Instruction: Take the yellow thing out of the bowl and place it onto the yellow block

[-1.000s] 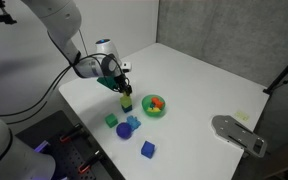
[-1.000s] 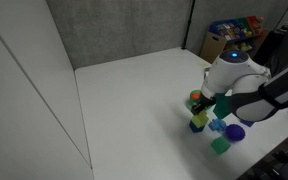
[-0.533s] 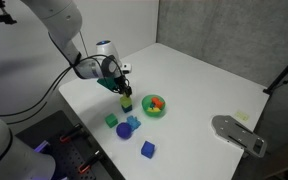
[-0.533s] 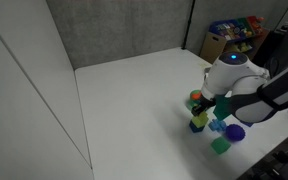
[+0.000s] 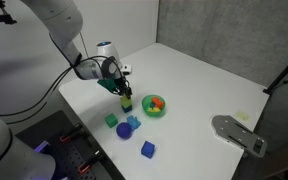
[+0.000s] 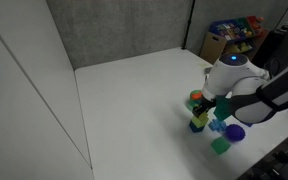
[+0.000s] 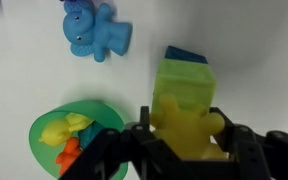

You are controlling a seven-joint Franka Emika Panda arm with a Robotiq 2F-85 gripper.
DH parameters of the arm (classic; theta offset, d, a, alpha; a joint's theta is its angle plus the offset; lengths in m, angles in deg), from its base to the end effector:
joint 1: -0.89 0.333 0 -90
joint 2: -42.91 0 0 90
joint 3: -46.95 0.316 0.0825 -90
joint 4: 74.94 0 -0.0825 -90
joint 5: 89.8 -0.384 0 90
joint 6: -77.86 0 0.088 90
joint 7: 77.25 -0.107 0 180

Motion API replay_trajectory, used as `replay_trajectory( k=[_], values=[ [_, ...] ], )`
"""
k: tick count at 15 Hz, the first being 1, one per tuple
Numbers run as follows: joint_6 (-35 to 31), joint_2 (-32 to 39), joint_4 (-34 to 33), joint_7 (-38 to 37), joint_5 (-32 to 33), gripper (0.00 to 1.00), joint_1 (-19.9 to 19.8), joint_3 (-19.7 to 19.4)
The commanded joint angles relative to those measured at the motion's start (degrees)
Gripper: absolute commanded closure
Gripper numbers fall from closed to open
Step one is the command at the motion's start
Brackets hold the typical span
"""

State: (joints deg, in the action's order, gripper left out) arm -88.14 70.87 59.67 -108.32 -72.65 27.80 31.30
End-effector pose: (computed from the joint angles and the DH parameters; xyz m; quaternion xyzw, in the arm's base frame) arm 0.4981 0.1076 0.1367 0.9941 -0.0109 0.0651 0.0859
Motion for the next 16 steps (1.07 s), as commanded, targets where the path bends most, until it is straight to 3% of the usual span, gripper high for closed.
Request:
replay_trajectory(
  k=[1,2,9,12,16],
  values=[
    [-1.46,0.0,1.46,0.92,-1.25,0.08,-0.56,0.2],
    [-1.5,0.01,1.73,1.07,-1.35,0.01,-0.68,0.31],
    [1.53,-3.03,3.55,3.98,-3.26,0.0,-2.85,2.57],
    [5.19,-6.52,4.05,8.11,-6.1,0.0,-6.53,5.98],
    [15.54,-11.61,3.54,13.86,-9.34,0.0,-12.19,10.72]
  ],
)
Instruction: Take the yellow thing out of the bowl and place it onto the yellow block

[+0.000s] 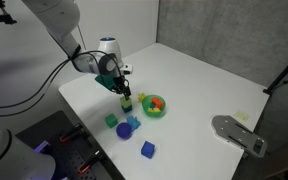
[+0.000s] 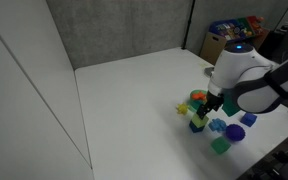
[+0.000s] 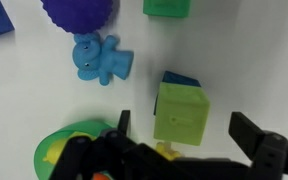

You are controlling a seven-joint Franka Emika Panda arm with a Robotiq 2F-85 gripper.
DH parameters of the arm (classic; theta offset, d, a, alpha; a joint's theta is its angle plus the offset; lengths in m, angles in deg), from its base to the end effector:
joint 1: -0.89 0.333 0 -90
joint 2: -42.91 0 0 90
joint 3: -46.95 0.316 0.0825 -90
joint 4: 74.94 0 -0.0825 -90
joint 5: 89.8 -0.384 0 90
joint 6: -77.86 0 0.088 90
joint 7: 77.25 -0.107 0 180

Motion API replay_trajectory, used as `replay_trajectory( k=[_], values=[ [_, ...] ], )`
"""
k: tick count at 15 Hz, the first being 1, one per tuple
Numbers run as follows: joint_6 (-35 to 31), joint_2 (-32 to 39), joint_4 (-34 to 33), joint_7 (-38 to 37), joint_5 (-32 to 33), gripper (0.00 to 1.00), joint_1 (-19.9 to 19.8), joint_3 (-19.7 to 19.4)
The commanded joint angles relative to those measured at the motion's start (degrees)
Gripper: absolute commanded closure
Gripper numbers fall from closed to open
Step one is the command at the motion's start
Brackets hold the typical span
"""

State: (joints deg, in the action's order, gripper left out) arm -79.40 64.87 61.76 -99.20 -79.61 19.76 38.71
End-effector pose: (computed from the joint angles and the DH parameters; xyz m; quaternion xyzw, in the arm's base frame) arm 0.4876 0.0944 0.1599 0.9980 -0.0114 0.0051 0.0613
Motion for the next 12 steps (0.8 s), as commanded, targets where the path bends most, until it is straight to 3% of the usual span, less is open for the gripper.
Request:
replay_trajectory(
  k=[1,6,12],
  values=[
    [9.63,-7.06,1.36,5.9,-2.98,0.0,-5.49,4.25],
    [25.75,-16.75,1.15,10.94,-5.32,0.0,-10.45,7.08],
    [42.64,-29.54,-2.24,10.26,-5.59,0.0,-14.85,7.03]
  ],
)
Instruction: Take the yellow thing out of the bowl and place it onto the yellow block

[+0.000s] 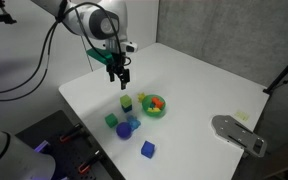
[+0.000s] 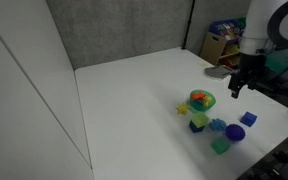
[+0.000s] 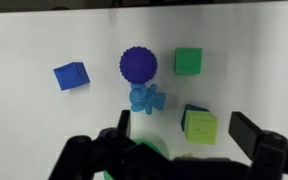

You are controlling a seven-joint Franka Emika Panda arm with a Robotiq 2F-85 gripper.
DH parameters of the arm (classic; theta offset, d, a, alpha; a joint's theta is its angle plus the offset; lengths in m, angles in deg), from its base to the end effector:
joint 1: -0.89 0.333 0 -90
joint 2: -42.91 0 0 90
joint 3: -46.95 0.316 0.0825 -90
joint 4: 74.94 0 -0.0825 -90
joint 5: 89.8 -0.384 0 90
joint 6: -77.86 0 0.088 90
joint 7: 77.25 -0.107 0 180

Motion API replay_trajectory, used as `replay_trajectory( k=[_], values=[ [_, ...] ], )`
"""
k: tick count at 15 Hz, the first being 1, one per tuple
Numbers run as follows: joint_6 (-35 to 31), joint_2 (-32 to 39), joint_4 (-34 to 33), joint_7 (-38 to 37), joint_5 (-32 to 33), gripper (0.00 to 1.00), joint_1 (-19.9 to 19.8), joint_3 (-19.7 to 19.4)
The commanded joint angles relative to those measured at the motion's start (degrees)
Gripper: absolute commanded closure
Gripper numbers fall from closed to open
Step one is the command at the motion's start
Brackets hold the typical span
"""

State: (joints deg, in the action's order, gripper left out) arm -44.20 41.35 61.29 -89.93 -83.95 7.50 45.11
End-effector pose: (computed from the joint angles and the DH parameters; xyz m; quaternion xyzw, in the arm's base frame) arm 0.4664 0.0344 0.3164 0.9925 -0.0368 -0.1024 0.0558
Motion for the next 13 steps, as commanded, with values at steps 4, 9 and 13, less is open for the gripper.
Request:
replay_trajectory(
  k=[4,9,13],
  values=[
    [20.2,-10.94,-8.87,1.85,-0.99,0.0,-5.05,0.56],
    [24.66,-13.15,-13.6,3.76,-0.73,0.0,-5.78,0.83],
    [23.3,-13.29,-12.59,4.02,-0.23,0.0,-5.89,1.24]
  ],
)
